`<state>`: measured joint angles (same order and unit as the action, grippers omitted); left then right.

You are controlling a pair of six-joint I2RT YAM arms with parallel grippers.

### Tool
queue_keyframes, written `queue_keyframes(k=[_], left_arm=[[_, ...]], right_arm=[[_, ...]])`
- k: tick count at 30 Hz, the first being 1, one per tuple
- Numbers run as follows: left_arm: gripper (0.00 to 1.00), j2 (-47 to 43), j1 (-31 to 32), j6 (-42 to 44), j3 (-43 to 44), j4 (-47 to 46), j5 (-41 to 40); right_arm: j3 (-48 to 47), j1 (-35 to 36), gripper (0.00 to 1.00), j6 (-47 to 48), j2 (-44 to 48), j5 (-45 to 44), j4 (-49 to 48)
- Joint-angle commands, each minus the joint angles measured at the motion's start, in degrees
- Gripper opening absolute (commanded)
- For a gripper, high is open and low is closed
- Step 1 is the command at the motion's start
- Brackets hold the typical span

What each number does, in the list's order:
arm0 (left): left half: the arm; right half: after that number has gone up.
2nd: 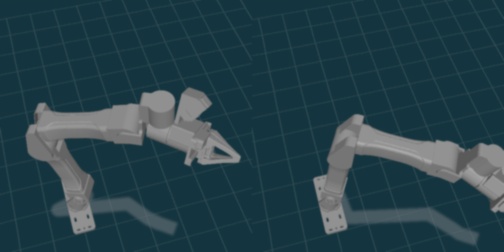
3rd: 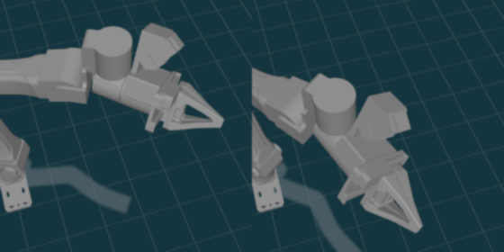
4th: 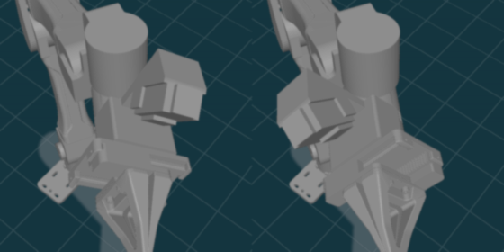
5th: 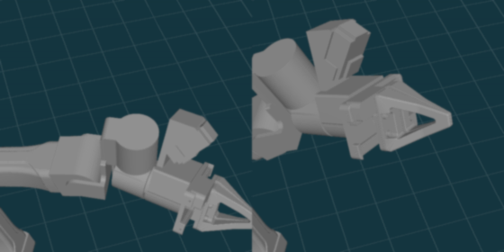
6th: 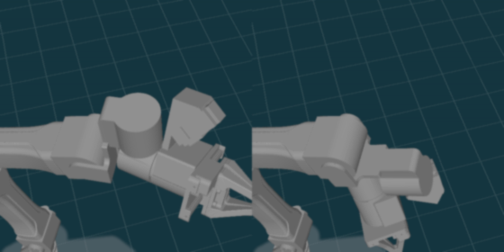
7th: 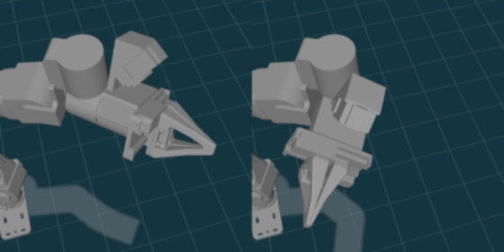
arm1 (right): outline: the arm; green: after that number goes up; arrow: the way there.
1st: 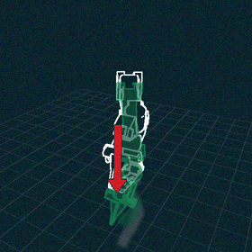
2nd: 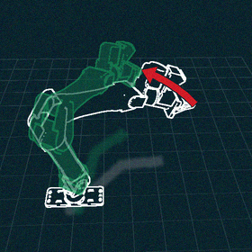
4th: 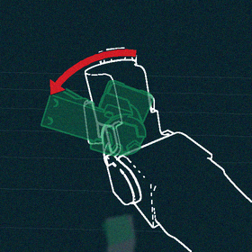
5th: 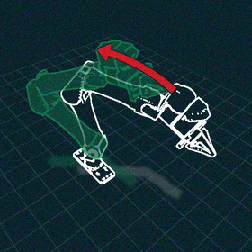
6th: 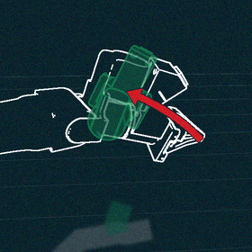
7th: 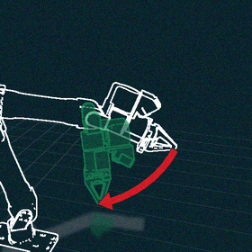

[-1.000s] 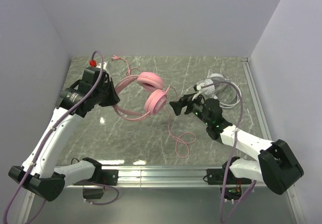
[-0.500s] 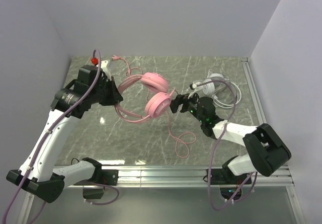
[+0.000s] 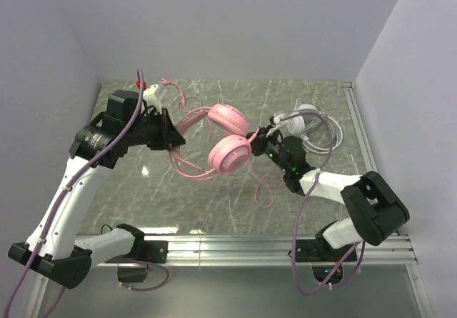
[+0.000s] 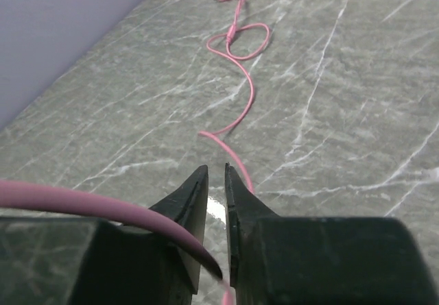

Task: Wrap the headphones
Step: Wrap the headphone cable with the right arm

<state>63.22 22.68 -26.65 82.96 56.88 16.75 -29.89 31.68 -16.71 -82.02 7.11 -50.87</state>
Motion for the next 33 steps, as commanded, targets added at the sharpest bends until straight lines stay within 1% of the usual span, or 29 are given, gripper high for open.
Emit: queue_keyframes(k=[1, 3, 4, 7, 15, 20, 21, 23, 24, 25, 26, 29, 30, 33], left_arm=[[0.01, -1.87, -0.18, -2.00, 2.83, -7.22, 8.90], [0.01, -1.61, -0.18, -2.00, 2.30, -7.75, 9.96], [0.01, -1.61, -0.18, -1.91, 1.77, -8.19, 11.10], [0.00, -1.26, -0.18, -1.74, 0.72, -8.80, 12.42], [0.00, -1.08, -0.18, -2.52, -0.69, -10.47, 14.45], [0.00, -0.82, -0.18, -2.88, -1.22, -11.09, 14.71], [0.01, -0.64, -0.18, -3.05, -1.22, -11.27, 14.62], [0.00, -0.47, -0.18, -3.14, -1.13, -11.18, 14.80], [0.01, -0.47, -0.18, -3.23, -1.04, -11.27, 15.15], [0.01, -0.47, -0.18, -3.23, -1.04, -11.27, 15.15], [0.01, -0.55, -0.18, -3.23, -0.96, -11.09, 14.98], [0.00, -0.64, -0.18, -3.05, -0.87, -10.65, 14.89], [0.01, -0.64, -0.09, -2.88, -0.69, -10.48, 14.89], [0.00, -0.73, -0.18, -2.70, -0.43, -10.04, 15.41]], right_arm=[[-0.26, 0.05, 0.17, 0.01, 2.29, 1.67, -5.12], [-0.17, 0.05, 0.14, 0.10, 3.09, 2.38, -4.50], [0.09, 0.05, 0.07, 0.01, 3.96, 2.38, -4.15], [0.97, -0.04, 0.00, -0.16, 6.07, 1.94, -3.45], [1.41, -0.04, 0.00, -0.87, 12.22, 4.22, 1.56], [3.52, -0.04, 0.00, -1.39, 15.92, 5.80, 1.83], [3.87, 0.05, 0.01, -1.31, 16.79, 6.15, 1.92], [4.66, 0.05, 0.16, -1.13, 17.77, 6.86, 1.83], [5.01, -0.04, 0.25, -0.87, 18.73, 6.69, 1.22], [5.71, 0.05, 0.28, -0.78, 19.26, 6.34, 0.87], [6.15, 0.05, 0.35, -0.61, 19.96, 5.46, -0.18], [5.29, -0.04, 0.47, 0.71, 20.14, 4.49, -0.63], [4.67, 0.13, 0.49, 1.15, 19.62, 4.31, 0.06], [1.42, 0.05, 0.49, 2.38, 18.30, 4.22, 0.78]])
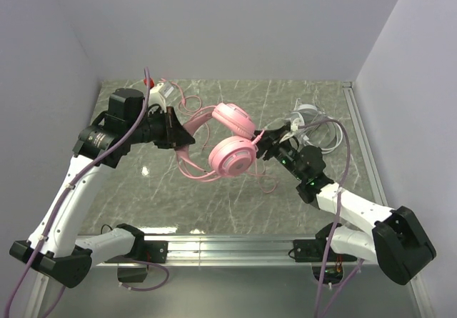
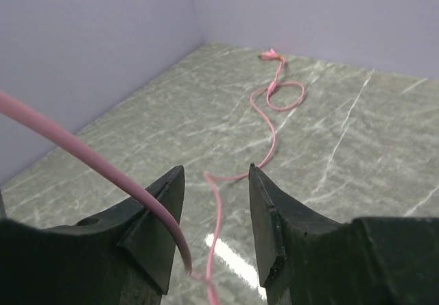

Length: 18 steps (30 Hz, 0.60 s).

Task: Wrap the headphones
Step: Wrap the headphone cable with the right arm

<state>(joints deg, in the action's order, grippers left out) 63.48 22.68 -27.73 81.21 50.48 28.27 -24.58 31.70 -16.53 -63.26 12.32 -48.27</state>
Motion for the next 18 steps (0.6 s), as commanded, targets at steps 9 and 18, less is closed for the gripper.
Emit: queue_keyframes(k=[9, 18], left_arm=[[0.01, -0.91, -0.18, -1.01, 1.58, -2.58, 3.90], [0.00, 0.85, -0.18, -2.24, 2.02, -3.90, 3.72]], right_arm=[[-6.01, 0.03, 0.56, 1.77, -3.44, 3.23, -5.51], [-5.75, 2.13, 0.58, -0.43, -6.17, 6.84, -9.38]])
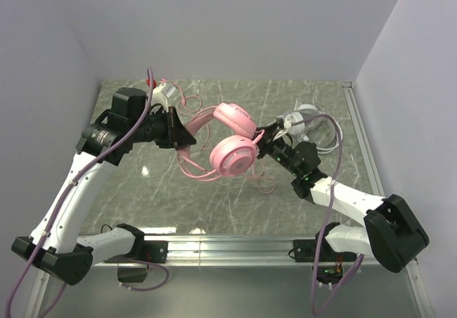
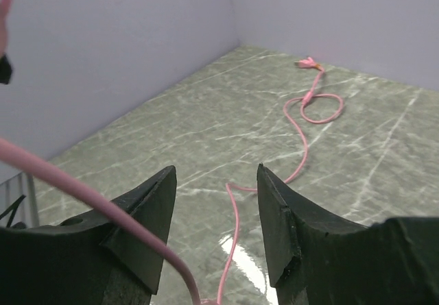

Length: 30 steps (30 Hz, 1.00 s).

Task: Wrap the headphones
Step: Wrap the headphone cable with the right arm

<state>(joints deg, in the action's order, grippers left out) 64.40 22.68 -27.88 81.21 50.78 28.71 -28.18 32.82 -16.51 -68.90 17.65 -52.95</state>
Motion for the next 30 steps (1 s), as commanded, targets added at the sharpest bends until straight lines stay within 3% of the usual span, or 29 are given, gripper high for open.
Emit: queue_keyframes(k=[1, 7, 13, 16, 17, 19, 30], left_arm=[[0.01, 0.02, -0.18, -2.09, 2.02, -4.20, 3.28], [0.00, 0.90, -0.18, -2.36, 2.20, -4.82, 5.04], [0.01, 0.73, -0.18, -2.18, 1.94, -5.35, 7.41], [0.00, 0.73, -0.18, -2.00, 1.32, -5.69, 8.55], [0.01, 0.64, -0.18, -1.92, 0.88, -5.78, 9.17], [0.00, 0.55, -0.18, -1.65, 0.53, -6.22, 9.52], [0.01, -0.59, 1.75, 3.01, -4.74, -7.54, 8.91]], right_arm=[[-1.96, 1.11, 0.58, -0.54, -0.70, 1.60, -5.14], [-2.40, 1.99, 0.57, 0.25, -1.50, 1.07, -4.80], [-3.89, 1.90, 0.43, 0.43, -2.55, 0.63, -4.36], [-5.21, 1.99, 0.24, 0.43, -2.99, 0.81, -3.13], [-5.65, 1.99, 0.10, 0.43, -2.73, 0.72, -2.69], [-6.35, 1.90, 0.00, 0.25, -2.46, 0.37, -1.46], [-6.79, 1.81, 0.00, 2.89, 3.42, -8.33, 5.83]])
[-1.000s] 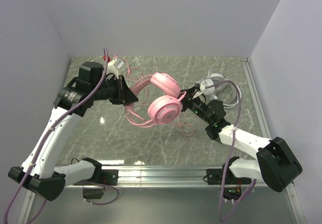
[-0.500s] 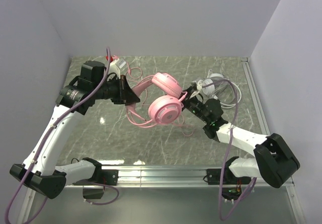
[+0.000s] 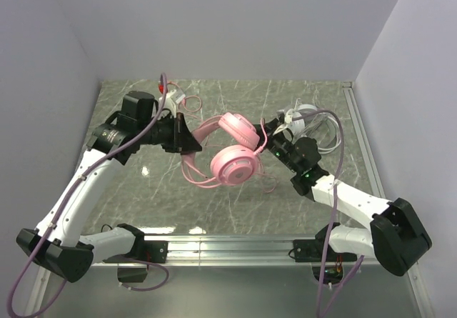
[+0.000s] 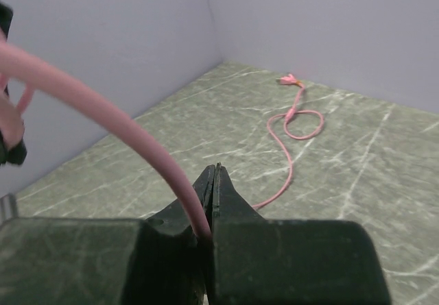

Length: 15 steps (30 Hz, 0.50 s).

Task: Wrap the headphones
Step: Wrap the headphone cable with the right arm

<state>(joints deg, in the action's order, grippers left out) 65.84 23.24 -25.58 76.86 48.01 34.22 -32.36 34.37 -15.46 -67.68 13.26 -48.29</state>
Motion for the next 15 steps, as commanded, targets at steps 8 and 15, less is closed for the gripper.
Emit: queue_keyframes(k=[8, 15], left_arm=[[0.01, -1.07, 3.91, -6.04, -1.71, -15.28, 8.05], [0.00, 0.60, 3.91, -13.87, 0.74, -23.38, 3.77]], right_arm=[[-6.15, 0.17, 0.00, -0.17, -1.58, -0.69, 2.87], [-2.80, 0.78, 0.00, -5.18, -4.56, 3.26, -3.21]])
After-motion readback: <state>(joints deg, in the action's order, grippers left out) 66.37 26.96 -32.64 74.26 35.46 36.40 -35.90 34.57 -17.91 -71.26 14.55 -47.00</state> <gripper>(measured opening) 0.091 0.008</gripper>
